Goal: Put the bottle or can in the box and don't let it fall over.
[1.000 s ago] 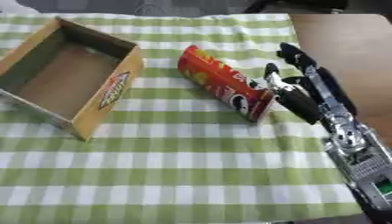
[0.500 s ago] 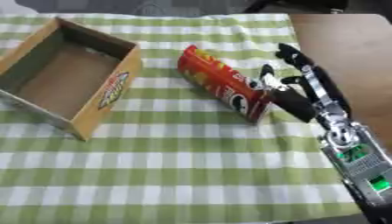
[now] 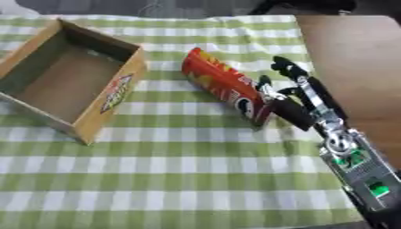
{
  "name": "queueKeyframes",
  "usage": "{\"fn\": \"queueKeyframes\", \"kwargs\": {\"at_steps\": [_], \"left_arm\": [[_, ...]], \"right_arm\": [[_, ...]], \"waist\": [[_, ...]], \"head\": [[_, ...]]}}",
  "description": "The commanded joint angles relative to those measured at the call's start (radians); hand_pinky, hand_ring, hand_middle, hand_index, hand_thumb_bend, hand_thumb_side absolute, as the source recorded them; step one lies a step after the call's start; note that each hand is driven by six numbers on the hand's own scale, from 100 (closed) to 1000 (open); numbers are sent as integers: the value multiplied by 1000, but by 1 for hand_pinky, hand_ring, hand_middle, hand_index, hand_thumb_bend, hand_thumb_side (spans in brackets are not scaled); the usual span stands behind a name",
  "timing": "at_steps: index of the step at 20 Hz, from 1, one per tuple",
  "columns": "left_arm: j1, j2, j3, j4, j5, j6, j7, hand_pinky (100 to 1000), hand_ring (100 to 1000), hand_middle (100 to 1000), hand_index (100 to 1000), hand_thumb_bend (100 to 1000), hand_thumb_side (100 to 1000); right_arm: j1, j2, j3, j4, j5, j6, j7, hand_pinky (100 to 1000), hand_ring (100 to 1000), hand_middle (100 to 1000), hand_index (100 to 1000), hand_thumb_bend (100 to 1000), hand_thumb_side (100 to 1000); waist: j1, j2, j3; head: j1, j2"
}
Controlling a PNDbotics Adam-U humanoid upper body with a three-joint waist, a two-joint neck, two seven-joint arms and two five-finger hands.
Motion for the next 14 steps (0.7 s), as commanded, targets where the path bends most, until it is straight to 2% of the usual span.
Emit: {"fn": "queueKeyframes", "kwargs": {"at_steps": [1, 8, 14], "left_arm": [[-4, 13, 5, -21, 4, -1, -2, 483, 491, 604, 735, 225, 653], [-5, 12, 3, -21, 7, 1, -3, 483, 491, 604, 735, 220, 655], [-7, 10, 2, -21, 8, 1, -7, 482, 490, 603, 733, 218, 655]], "right_arm": [[-7, -15, 0, 12, -18, -12, 10, 781, 1000, 916, 1000, 100, 717], [-12, -8, 9, 60, -13, -30, 35, 787, 1000, 918, 1000, 100, 729], [-19, -1, 13, 101, 9, -44, 44, 799, 1000, 915, 1000, 100, 686]], "waist": [[3, -20, 0], [6, -15, 3], [8, -12, 5]], "head": [[-4, -12], [-6, -14], [-9, -14]]}}
